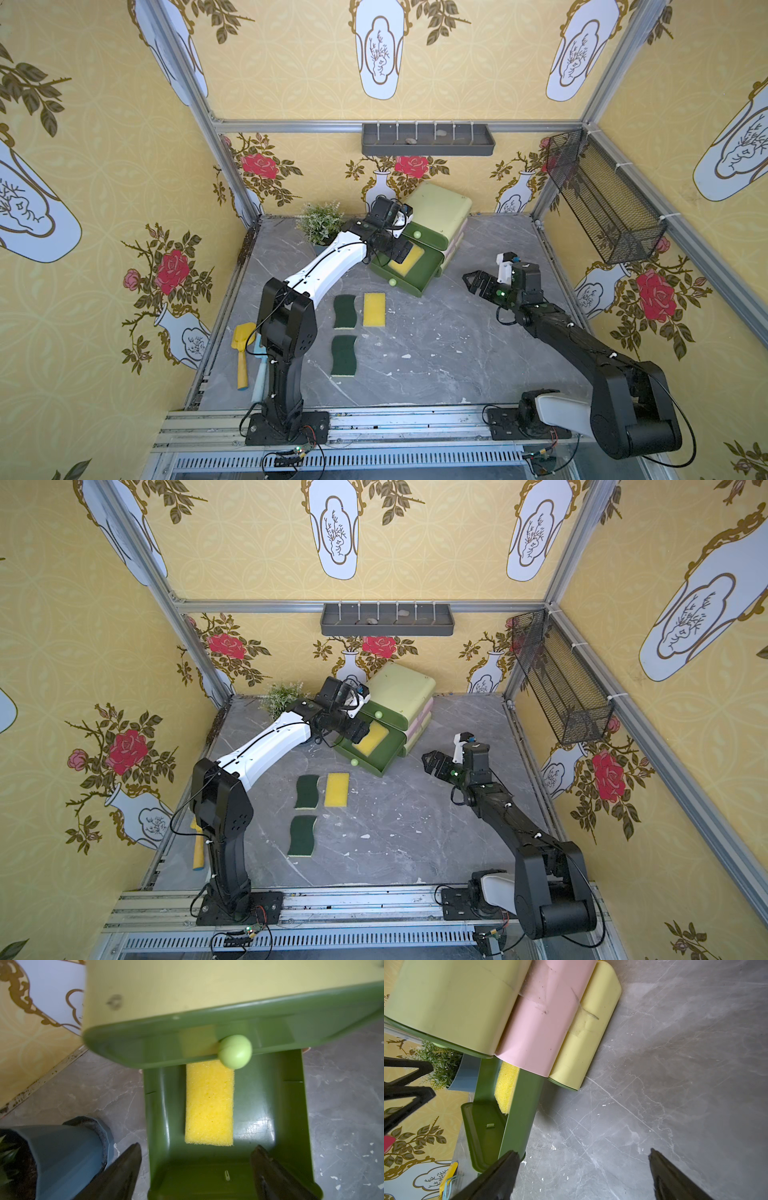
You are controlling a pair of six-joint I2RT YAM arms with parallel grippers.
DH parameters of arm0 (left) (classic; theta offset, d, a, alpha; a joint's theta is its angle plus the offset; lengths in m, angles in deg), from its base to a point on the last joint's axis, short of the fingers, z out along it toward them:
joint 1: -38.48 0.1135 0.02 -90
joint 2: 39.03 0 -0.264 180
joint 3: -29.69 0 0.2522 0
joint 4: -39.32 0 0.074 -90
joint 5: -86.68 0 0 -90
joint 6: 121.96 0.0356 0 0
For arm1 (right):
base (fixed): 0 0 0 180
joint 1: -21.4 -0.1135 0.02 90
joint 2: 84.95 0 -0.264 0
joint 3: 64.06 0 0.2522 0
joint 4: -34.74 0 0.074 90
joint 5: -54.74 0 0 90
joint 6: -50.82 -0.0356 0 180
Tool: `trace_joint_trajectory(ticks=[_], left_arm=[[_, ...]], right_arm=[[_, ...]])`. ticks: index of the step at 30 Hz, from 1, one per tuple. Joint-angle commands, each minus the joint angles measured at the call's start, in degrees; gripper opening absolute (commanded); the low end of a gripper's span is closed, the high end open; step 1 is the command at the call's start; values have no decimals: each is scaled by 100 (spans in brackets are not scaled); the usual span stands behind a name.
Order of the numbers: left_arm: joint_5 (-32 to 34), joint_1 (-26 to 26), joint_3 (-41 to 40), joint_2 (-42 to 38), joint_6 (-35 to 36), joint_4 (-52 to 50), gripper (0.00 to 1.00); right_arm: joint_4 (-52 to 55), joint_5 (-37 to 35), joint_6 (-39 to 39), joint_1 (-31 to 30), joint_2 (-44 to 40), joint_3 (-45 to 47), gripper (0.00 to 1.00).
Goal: Take the sponge out of the drawer
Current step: Pick up the sponge from the drawer.
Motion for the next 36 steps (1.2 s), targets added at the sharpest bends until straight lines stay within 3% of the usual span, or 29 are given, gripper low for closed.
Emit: trace_joint_trajectory(ticks=[1,12,36], left_arm=[[87,-39,58,157,221,-15,90],[-343,-92,181,453,191,-170,99],[-177,-74,635,1166,44,-314,100]], right_arm=[[-229,1,37,-3,-49,-1,100],[-215,-11,51,-6,-65,1,99],[-211,10,57,-7,-32,-11,99]])
